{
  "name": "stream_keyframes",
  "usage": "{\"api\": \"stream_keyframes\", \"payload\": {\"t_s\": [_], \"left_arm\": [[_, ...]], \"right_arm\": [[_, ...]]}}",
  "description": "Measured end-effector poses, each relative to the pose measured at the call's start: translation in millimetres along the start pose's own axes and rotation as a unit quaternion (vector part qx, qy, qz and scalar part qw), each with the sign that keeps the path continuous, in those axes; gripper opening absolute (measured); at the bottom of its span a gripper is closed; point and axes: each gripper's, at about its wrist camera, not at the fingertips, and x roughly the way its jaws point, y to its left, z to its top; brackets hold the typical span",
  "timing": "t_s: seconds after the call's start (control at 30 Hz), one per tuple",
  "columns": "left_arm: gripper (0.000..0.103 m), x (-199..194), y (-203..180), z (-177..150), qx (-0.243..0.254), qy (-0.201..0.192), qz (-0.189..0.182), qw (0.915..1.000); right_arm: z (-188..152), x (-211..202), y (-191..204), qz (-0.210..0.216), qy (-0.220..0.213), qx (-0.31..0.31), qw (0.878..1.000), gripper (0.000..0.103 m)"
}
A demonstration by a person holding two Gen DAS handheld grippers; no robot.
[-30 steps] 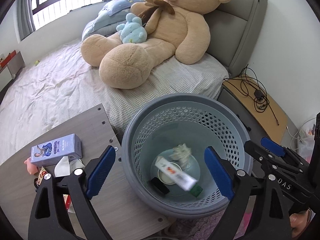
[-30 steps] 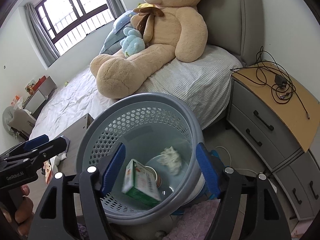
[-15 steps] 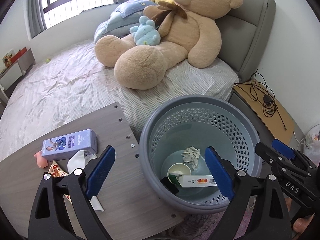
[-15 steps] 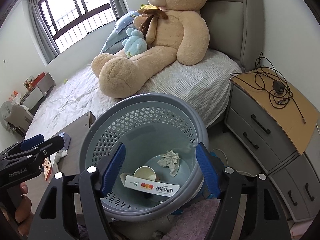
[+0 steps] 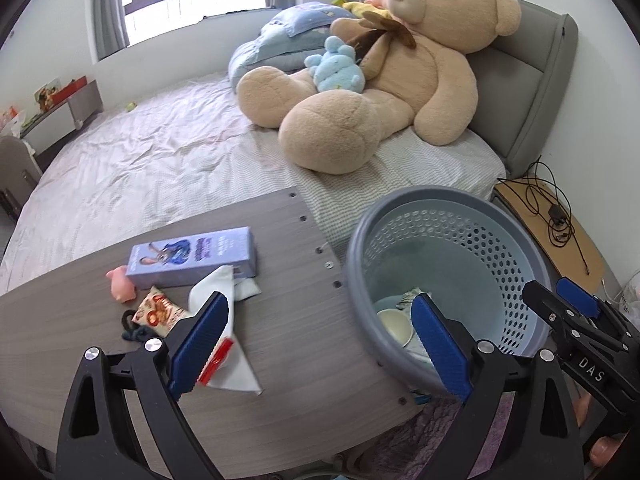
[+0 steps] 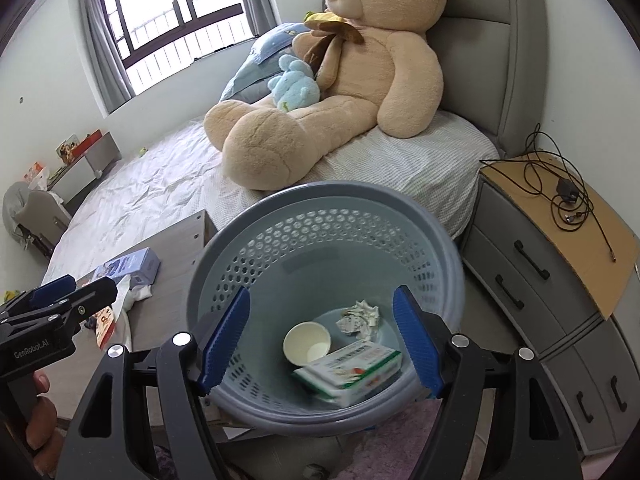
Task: Collect trash
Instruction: 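Move both grippers back over the table toward the remaining items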
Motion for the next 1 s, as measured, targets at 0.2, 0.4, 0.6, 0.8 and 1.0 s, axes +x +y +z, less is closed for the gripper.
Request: {"api": "stream_keyframes", "payload": {"t_s": [0.2, 0.4, 0.6, 0.8, 1.0], "left_arm": [[0.091, -7, 33, -19, -0.025, 0.001, 0.021, 0.9995], [0.091, -17, 72, -36, -0.055, -0.002, 0.044, 0.9975], [0.091, -25, 117, -60, -0.089, 0.000, 0.082, 0.9926], [0.091, -27, 161, -80, -0.130, 0.008, 0.117, 0.9846], [0.091, -28, 190, -90, -0.152, 0.013, 0.135, 0.9791]], "right_arm": [[-11, 5, 35, 0.015, 0.010, -0.032, 0.999, 0.071], [-21, 10, 68, 0.030, 0.016, -0.060, 0.998, 0.071], [-34, 18, 97, 0.049, 0.032, -0.077, 0.995, 0.071], [-42, 25, 126, 0.065, 0.040, -0.104, 0.992, 0.071], [-43, 34, 157, 0.083, 0.048, -0.131, 0.987, 0.071]]}}
